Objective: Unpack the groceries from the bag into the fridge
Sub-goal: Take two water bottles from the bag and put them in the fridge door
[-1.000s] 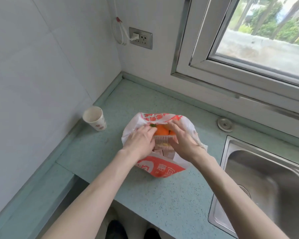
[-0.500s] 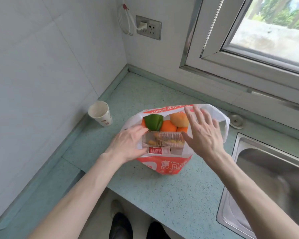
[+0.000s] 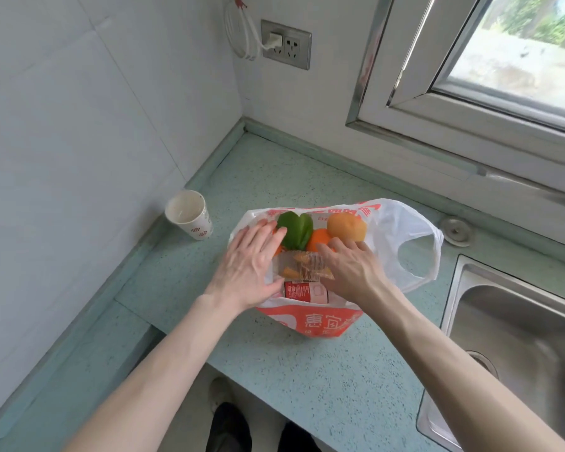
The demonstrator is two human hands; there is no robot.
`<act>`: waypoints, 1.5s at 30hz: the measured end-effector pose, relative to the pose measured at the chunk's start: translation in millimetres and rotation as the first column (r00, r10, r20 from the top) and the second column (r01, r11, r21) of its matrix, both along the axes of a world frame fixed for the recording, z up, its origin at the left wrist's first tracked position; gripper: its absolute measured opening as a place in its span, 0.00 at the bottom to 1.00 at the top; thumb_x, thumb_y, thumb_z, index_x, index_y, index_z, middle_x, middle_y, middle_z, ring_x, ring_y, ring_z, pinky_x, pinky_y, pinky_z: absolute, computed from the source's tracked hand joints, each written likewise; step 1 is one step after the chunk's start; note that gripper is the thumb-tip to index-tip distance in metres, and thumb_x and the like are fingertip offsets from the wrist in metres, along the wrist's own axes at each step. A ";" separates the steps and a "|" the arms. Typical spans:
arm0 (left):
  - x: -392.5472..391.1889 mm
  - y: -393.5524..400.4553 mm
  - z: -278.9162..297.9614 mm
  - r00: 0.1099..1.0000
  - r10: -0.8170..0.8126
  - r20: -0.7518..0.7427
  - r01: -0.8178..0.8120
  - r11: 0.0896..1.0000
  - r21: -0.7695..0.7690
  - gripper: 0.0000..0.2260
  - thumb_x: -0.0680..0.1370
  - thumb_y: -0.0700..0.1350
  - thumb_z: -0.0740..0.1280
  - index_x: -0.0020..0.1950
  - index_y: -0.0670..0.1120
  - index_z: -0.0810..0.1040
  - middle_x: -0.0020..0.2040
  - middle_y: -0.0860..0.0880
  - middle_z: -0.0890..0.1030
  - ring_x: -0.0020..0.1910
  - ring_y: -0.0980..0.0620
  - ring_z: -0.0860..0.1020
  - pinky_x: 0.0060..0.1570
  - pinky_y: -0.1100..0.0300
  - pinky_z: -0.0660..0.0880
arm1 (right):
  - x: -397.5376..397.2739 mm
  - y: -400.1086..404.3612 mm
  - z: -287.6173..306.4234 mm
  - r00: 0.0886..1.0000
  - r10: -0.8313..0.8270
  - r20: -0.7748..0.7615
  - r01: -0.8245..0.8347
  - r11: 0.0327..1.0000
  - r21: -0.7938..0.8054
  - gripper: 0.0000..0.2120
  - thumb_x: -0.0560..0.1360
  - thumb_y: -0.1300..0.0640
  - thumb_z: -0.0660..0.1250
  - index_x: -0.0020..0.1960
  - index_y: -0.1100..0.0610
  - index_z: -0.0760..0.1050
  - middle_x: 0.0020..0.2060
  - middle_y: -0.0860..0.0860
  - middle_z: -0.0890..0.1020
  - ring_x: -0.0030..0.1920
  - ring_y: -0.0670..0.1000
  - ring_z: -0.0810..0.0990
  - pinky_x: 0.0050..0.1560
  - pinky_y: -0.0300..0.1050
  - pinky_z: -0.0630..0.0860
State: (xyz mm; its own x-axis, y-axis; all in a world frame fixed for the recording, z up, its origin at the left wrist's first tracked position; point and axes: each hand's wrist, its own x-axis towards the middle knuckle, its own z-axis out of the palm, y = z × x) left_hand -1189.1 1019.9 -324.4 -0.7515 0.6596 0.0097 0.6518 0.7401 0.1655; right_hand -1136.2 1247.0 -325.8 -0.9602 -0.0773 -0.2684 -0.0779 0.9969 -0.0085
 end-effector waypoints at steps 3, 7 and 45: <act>3.4 1.3 -1.4 1.000 -0.012 -0.021 0.012 1.000 0.019 0.39 0.74 0.60 0.70 0.80 0.45 0.64 0.78 0.42 0.69 0.78 0.43 0.66 0.79 0.46 0.63 | -5.9 -6.4 -7.8 0.997 -0.039 0.064 0.037 0.999 0.031 0.23 0.77 0.45 0.71 0.67 0.52 0.70 0.57 0.53 0.77 0.56 0.57 0.77 0.57 0.51 0.72; 5.7 4.9 4.1 0.999 -0.039 -0.030 0.039 0.999 0.023 0.36 0.73 0.59 0.72 0.77 0.44 0.70 0.73 0.43 0.74 0.74 0.44 0.71 0.77 0.47 0.66 | -9.9 -8.7 -12.7 0.998 -0.033 0.056 0.031 0.998 0.047 0.25 0.76 0.45 0.72 0.67 0.53 0.68 0.57 0.54 0.76 0.53 0.56 0.78 0.53 0.51 0.73; 20.9 52.2 16.7 0.997 -0.031 0.068 0.041 0.987 -0.158 0.14 0.83 0.52 0.62 0.64 0.47 0.76 0.60 0.48 0.78 0.62 0.47 0.75 0.69 0.53 0.69 | 96.7 19.1 97.4 0.874 -0.292 0.389 0.414 0.026 -0.910 0.38 0.66 0.52 0.80 0.72 0.46 0.68 0.56 0.40 0.85 0.57 0.46 0.85 0.60 0.47 0.82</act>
